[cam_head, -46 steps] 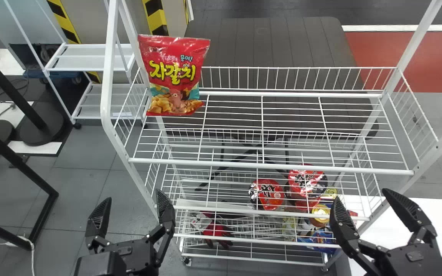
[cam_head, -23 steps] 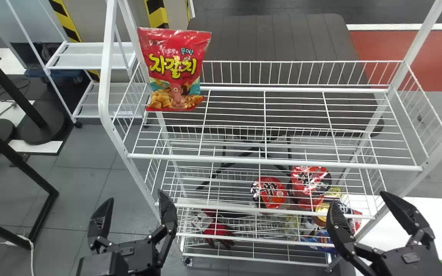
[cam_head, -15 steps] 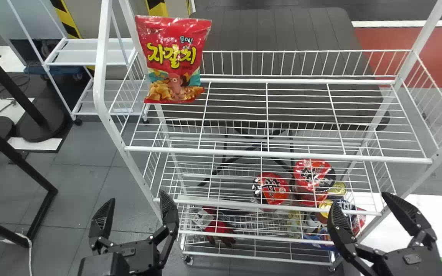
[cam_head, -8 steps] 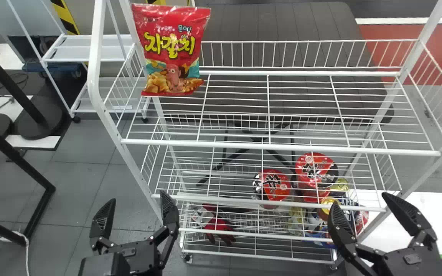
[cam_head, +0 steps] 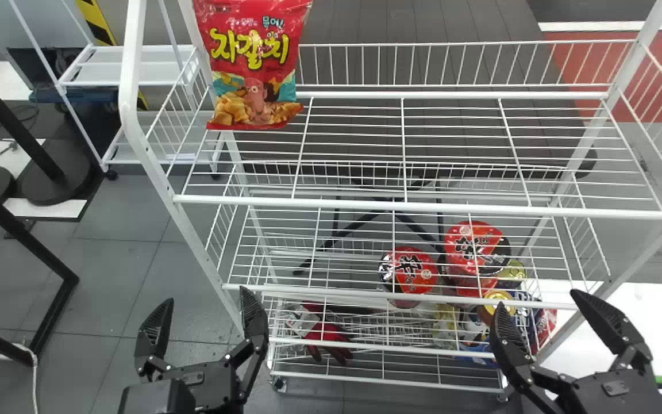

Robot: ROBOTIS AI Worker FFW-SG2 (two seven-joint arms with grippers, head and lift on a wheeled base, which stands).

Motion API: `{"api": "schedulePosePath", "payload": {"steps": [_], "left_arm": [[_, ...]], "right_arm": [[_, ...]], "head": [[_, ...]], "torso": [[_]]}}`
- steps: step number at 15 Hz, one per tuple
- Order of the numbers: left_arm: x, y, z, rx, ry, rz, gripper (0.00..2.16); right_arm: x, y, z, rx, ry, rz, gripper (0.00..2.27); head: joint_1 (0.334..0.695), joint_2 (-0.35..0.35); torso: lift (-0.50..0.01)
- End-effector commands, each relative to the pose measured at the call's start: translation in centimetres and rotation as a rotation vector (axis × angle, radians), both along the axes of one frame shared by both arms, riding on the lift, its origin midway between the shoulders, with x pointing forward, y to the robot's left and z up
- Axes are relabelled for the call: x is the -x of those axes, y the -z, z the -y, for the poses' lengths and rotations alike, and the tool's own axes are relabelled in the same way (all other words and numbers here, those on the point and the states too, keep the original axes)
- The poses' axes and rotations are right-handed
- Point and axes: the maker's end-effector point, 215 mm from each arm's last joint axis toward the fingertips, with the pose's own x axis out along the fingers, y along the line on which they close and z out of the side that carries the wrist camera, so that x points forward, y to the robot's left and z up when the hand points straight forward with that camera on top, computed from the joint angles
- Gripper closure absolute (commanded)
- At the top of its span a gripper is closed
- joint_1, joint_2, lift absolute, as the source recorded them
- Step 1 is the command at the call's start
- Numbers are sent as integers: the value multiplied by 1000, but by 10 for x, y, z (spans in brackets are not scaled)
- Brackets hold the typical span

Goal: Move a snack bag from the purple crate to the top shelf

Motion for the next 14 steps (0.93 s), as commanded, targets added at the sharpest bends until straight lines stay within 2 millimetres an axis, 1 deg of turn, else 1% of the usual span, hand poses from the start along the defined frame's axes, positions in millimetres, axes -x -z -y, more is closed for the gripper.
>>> {"api": "schedulePosePath", "payload": {"steps": [1, 14], "left_arm": [[0, 0, -1, -1, -1, -1, 117], [-1, 3, -1, -3, 1, -4, 117]], "right_arm": [[0, 1, 0, 0, 0, -1, 53], [-1, 3, 0, 0, 1, -4, 53]], "head": [[695, 92], [695, 93]], "torso": [[-131], [-183]]}}
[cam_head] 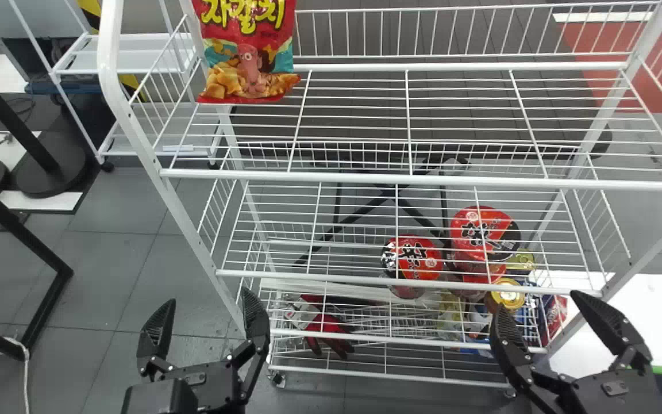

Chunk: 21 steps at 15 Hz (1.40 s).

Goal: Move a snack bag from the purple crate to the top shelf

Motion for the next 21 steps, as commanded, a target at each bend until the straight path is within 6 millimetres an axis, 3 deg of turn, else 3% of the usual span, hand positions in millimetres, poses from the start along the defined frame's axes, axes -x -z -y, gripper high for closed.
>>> {"api": "schedulePosePath", "payload": {"steps": [1, 21], "left_arm": [[0, 0, 0, 0, 0, 0, 117], [-3, 2, 0, 1, 0, -3, 117]], "right_arm": [[0, 0, 0, 0, 1, 0, 53], [-2, 0, 2, 3, 6, 3, 36]], "head": [[695, 93], [695, 91]], "torso": [[-187], [-266]]}}
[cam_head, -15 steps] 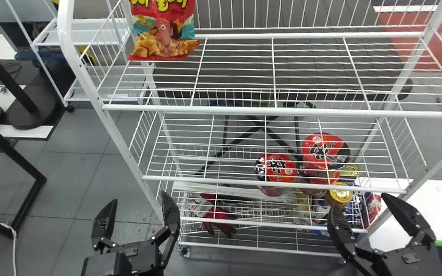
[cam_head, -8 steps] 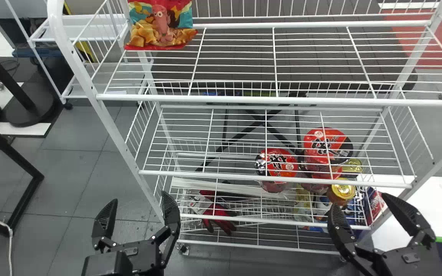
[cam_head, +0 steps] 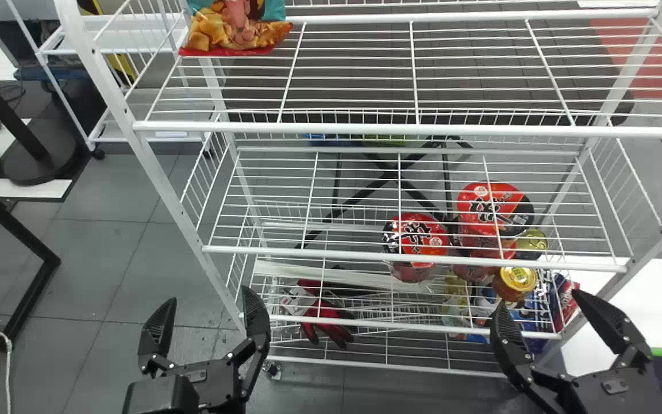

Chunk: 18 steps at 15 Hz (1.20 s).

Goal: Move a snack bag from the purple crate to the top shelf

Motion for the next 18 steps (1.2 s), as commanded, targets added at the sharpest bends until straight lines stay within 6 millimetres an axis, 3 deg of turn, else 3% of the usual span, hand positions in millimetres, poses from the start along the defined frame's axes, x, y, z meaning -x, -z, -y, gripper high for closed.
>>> {"api": "schedulePosePath", "payload": {"steps": [1, 18], "left_arm": [[0, 0, 0, 2, -1, 0, 117], [0, 1, 0, -1, -2, -3, 117]], "right_arm": [[0, 0, 0, 3, 2, 0, 36], [1, 1, -1, 4, 0, -2, 33]], "head": [[695, 91], [695, 92]], "torso": [[-271], [-338]]}}
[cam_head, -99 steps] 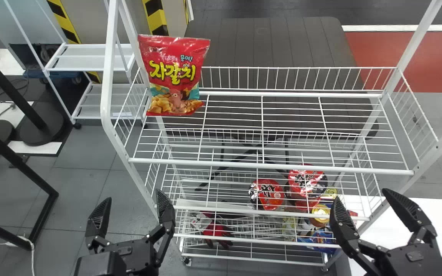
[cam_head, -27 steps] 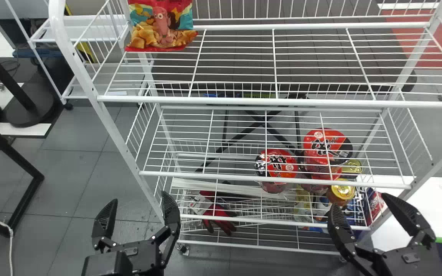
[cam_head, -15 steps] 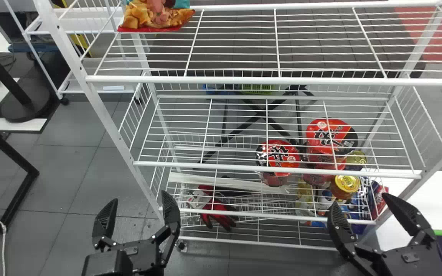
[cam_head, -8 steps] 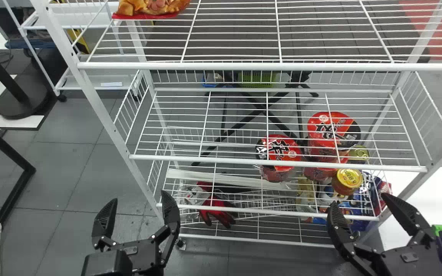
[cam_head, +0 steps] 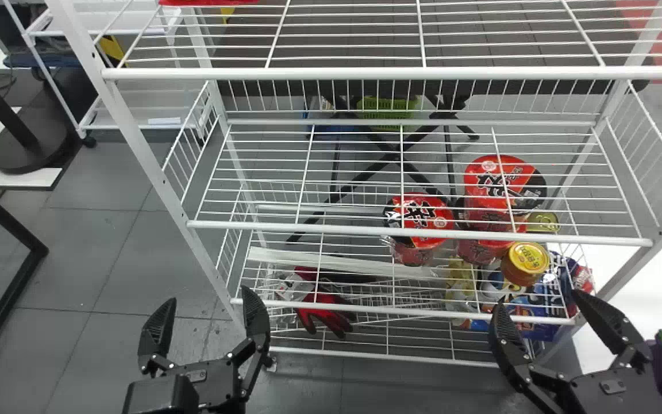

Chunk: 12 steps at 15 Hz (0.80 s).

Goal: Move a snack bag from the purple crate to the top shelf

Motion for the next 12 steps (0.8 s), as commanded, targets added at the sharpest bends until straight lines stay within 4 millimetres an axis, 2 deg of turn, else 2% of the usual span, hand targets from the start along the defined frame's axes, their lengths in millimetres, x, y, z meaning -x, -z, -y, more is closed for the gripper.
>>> {"api": "schedulePosePath", "payload": {"steps": [1, 12], "left_arm": [[0, 1, 0, 0, 0, -2, 117], [0, 4, 1, -2, 3, -14, 117]], "right_arm": [[0, 0, 0, -1, 1, 0, 33], [1, 1, -4, 4, -7, 0, 29]], "head": [[695, 92], [695, 98]], "torso": [[-342], [-386]]}}
